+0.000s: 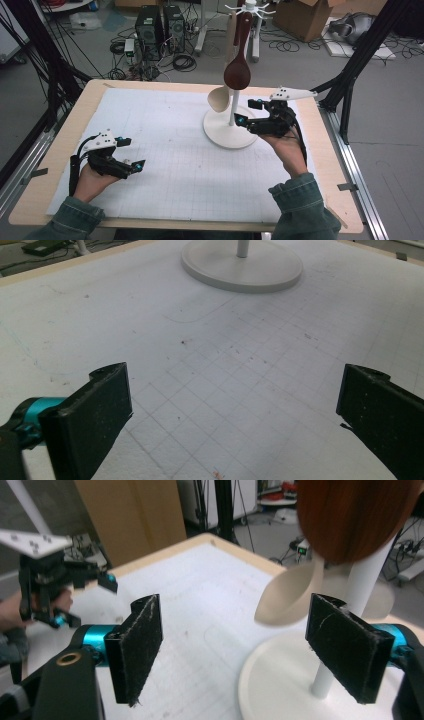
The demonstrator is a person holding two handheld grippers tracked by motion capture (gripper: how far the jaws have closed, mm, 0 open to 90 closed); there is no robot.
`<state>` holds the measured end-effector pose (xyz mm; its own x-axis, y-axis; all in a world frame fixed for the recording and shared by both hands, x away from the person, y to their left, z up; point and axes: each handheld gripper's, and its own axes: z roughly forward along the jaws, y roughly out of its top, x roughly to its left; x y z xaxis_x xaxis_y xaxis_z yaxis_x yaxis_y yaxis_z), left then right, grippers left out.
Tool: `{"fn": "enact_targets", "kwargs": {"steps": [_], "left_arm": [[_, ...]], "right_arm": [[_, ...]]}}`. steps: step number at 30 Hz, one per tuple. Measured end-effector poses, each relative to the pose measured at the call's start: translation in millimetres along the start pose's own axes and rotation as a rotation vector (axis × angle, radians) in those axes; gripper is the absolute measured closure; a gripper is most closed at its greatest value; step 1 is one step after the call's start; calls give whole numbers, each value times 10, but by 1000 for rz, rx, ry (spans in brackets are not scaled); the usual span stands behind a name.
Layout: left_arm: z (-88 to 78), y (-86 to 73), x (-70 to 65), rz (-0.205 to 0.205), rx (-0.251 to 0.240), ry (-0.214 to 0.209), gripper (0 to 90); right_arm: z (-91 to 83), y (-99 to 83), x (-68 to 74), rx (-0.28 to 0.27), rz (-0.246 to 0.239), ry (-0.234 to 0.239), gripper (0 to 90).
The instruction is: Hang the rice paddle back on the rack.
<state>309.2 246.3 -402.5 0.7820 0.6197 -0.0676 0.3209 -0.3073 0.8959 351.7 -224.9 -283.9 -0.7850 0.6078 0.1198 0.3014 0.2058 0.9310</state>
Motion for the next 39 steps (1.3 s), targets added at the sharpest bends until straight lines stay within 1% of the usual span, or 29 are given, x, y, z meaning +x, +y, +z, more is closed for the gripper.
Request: {"fn": "enact_targets", "kwargs": {"steps": [2, 5, 9, 12, 15, 18, 23, 24, 25, 27, 29, 30, 31, 32, 34, 38, 39], "left_arm": [[-2, 3, 0, 0, -2, 2, 17], [0, 2, 0, 0, 0, 2, 17], [-2, -4, 2, -3, 2, 2, 17], [-2, -7, 5, -3, 2, 2, 17], [-2, -8, 4, -3, 3, 1, 17], [-1, -9, 3, -4, 4, 2, 17], [1, -15, 7, -8, 3, 0, 17], [0, -15, 7, -8, 3, 0, 17], [-1, -15, 9, -6, 5, 0, 17], [-5, -15, 8, -7, 5, -1, 17], [-8, -18, 7, -11, 2, -1, 17], [-10, -19, 9, -11, 1, -1, 17], [-12, -20, 12, -9, 3, 0, 17], [-12, -20, 13, -9, 4, 0, 17], [-9, -23, 12, -10, 5, -3, 17], [-10, -29, 15, -7, 7, -4, 17], [-11, -31, 14, -12, 6, -4, 17]], "right_arm": [[22, -85, 13, 13, 3, -1, 201], [41, -192, 18, 21, 28, -13, 160], [50, -349, 1, 38, 48, -28, 156], [51, -448, -18, 39, 61, -35, 139], [62, -542, -21, 52, 74, -45, 116], [71, -624, -23, 54, 74, -28, 113], [92, -746, -15, 69, 79, -35, 101], [96, -764, -10, 82, 83, -37, 98], [100, -780, -5, 85, 76, -40, 98], [98, -818, 6, 77, 77, -37, 98], [100, -867, 12, 83, 75, -45, 95], [100, -895, 15, 90, 79, -51, 73], [104, -923, 13, 93, 77, -59, 19], [110, -958, 13, 100, 77, -73, 6], [109, -1004, 17, 97, 82, -65, 6], [100, -1079, 33, 98, 79, -76, 6], [91, -1098, 39, 99, 81, -83, 6]]}}
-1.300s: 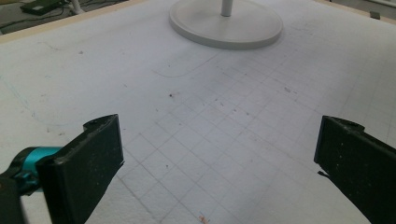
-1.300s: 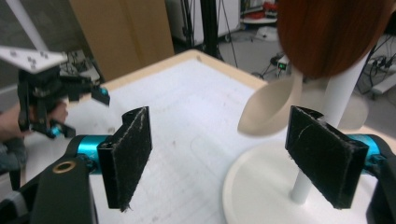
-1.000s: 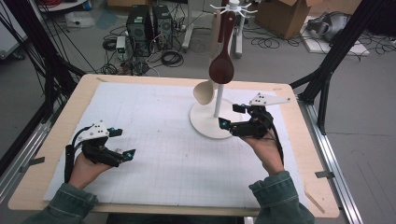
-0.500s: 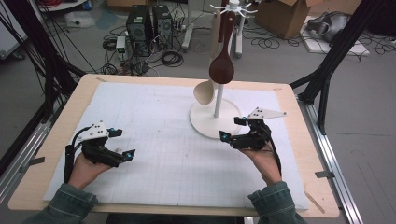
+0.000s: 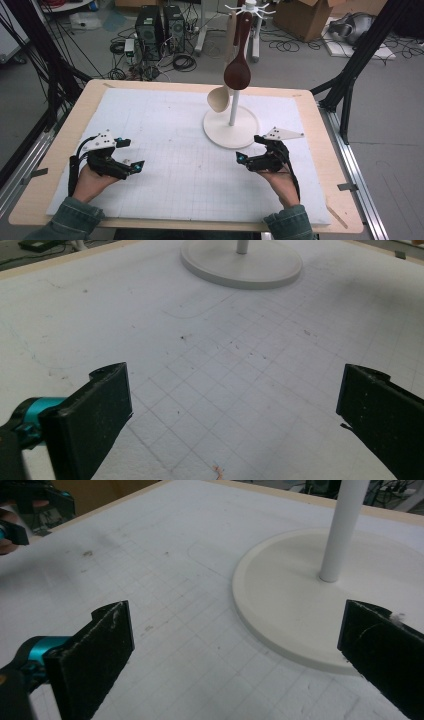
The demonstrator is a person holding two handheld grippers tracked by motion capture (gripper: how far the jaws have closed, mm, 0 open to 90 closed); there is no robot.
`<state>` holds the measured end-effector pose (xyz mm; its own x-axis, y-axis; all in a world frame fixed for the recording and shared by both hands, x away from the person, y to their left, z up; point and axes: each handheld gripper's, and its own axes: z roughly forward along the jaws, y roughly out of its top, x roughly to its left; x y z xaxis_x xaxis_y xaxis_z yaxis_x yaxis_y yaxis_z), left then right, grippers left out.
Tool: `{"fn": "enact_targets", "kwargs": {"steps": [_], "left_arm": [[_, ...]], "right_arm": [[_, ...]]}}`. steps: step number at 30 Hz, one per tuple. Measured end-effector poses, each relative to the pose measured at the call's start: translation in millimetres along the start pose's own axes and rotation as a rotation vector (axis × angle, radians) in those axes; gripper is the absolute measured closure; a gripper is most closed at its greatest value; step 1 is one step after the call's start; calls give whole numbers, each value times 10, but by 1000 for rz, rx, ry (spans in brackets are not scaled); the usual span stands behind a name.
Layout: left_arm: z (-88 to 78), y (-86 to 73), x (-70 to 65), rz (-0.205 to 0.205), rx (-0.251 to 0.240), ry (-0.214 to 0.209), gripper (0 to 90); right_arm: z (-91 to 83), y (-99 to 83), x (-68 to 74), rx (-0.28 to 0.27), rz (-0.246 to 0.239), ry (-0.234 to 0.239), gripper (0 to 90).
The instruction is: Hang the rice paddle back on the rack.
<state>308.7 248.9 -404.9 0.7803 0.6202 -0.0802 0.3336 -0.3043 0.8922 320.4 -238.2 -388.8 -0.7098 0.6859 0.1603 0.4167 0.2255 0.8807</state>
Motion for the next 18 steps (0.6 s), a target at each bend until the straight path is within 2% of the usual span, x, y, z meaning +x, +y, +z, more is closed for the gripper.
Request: {"fn": "enact_targets", "kwargs": {"steps": [6, 10, 15, 18], "left_arm": [[-3, -15, 7, -2, 3, -2, 17], [-5, -21, 10, -5, 0, -1, 17], [2, -36, 14, -4, 5, -2, 18], [-1, -43, 22, 1, 10, -6, 17]], "right_arm": [[-73, -132, 25, -23, 7, -21, 6], [-120, -209, 37, -18, 12, -38, 6], [-176, -330, 55, -49, 22, -51, 6], [-184, -393, 56, -20, 30, -59, 6]]}}
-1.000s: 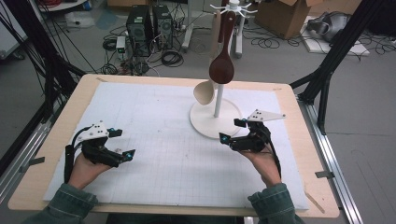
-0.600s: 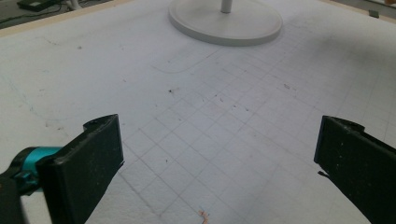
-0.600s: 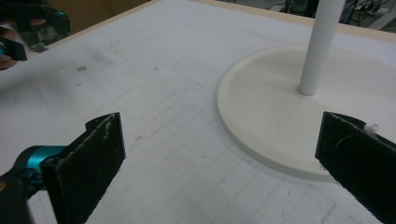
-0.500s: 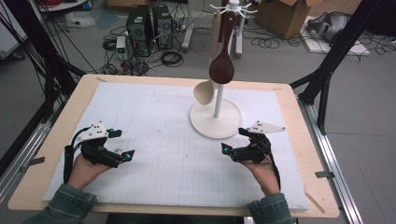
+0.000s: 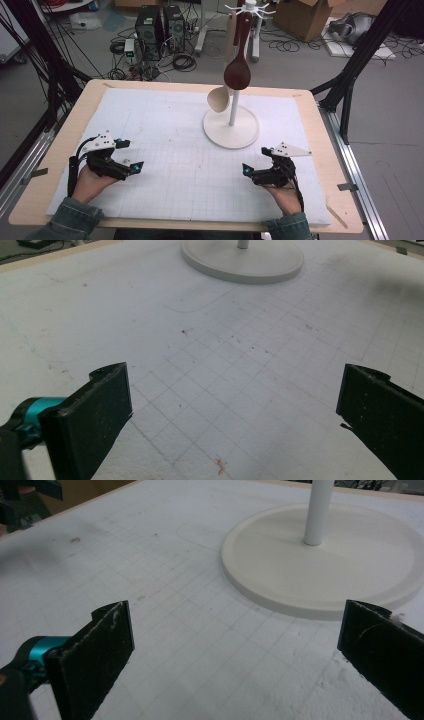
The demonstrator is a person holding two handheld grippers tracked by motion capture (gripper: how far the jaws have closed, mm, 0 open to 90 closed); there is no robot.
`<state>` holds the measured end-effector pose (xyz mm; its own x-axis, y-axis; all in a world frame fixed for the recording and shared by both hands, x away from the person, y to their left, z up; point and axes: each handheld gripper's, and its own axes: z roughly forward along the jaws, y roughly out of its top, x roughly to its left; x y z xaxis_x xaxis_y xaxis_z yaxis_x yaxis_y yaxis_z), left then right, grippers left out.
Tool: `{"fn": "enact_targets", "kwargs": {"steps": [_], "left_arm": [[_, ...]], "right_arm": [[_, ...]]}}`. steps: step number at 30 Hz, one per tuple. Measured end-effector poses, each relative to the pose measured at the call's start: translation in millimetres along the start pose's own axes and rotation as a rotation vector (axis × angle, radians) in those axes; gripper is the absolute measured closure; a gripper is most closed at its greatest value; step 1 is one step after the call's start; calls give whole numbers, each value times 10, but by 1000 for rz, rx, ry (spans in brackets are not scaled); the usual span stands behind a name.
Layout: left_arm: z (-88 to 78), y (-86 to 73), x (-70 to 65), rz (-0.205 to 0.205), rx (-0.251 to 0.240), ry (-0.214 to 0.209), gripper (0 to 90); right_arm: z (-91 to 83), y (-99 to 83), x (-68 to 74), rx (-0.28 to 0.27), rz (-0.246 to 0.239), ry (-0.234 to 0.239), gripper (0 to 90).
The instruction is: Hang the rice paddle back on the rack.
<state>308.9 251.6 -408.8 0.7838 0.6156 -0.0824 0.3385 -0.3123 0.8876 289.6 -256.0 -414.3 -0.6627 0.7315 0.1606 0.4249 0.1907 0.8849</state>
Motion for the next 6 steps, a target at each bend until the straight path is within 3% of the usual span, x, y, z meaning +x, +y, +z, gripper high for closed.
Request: {"fn": "enact_targets", "kwargs": {"steps": [6], "left_arm": [[-2, -21, 8, 0, 4, 6, 17]], "right_arm": [[-46, -74, -25, -7, 15, -7, 6]]}}
